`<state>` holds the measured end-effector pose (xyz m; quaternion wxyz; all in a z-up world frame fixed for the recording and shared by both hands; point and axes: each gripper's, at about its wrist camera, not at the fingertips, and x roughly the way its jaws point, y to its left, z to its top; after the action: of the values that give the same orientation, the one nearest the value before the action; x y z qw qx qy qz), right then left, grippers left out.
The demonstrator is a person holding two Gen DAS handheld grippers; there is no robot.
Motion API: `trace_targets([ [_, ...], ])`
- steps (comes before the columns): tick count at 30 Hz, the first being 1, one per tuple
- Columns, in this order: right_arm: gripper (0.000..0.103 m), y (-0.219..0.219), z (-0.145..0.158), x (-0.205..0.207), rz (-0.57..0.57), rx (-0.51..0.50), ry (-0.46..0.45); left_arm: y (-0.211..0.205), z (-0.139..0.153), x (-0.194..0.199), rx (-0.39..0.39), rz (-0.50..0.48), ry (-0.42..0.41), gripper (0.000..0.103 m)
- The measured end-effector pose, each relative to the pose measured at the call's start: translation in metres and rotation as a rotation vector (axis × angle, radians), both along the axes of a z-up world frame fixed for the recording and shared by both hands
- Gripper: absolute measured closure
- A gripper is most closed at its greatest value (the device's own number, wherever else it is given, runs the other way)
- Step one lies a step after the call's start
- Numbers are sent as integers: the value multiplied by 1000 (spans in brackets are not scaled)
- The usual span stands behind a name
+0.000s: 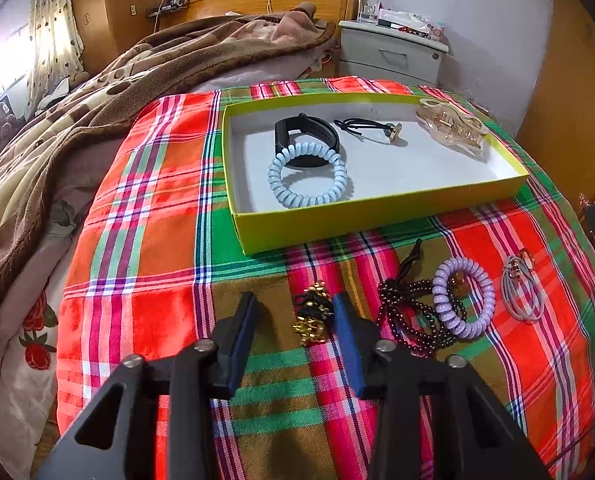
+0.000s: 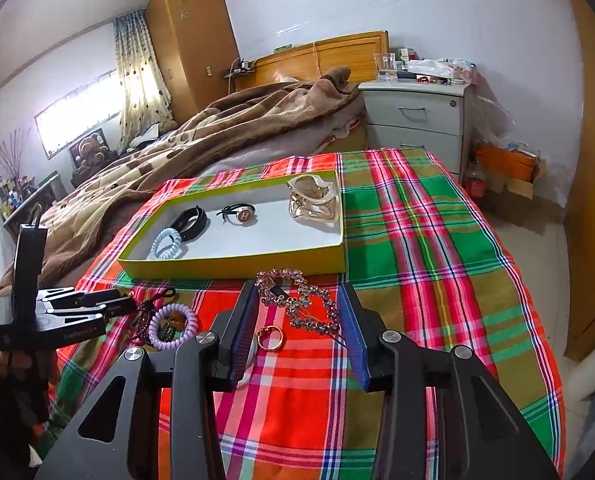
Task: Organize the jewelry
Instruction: 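Grasp the gold-bell hair tie with the left tool while the right tool grasps the pink clip, then carry the hair tie with the left tool while the right tool carries the clip to the box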
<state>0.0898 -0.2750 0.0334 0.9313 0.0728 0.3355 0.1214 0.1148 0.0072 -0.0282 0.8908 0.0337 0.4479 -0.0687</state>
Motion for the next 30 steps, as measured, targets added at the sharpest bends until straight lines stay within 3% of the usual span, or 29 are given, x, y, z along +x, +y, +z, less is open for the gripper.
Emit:
trace_targets([
  [5, 61, 2, 0, 0, -3, 2, -2, 2, 0, -1, -3, 3, -2, 82],
  [18, 61, 10, 3, -1, 11, -15, 6, 7, 3, -2, -32, 13, 7, 83],
  [30, 61, 22, 19, 7, 31, -20, -12, 13, 32, -2, -77, 0, -42, 83],
])
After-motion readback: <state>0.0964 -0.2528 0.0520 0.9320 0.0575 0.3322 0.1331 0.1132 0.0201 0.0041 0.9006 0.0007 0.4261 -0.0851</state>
